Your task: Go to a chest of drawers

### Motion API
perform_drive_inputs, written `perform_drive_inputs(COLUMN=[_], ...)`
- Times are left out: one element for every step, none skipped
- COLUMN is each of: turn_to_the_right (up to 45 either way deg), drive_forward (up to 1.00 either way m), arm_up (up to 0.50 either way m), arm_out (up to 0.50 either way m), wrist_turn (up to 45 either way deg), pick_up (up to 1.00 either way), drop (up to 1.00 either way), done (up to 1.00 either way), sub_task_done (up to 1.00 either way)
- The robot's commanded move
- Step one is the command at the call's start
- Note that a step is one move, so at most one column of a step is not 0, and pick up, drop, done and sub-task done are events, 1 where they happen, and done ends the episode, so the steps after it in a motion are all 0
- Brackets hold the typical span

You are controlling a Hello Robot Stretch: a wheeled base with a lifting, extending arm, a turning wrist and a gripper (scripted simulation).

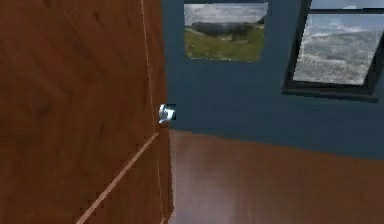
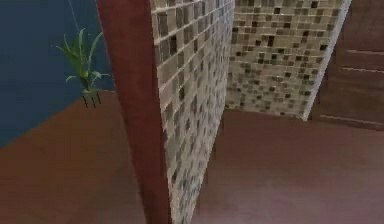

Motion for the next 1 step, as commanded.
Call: perform_drive_inputs(turn_to_the_right=[12.0], drive_forward=[0.0], arm_up=[0.0], arm_out=[0.0], wrist_turn=[0.0], pick_up=[0.0], drop=[0.0], done=[0.0], sub_task_done=[0.0])
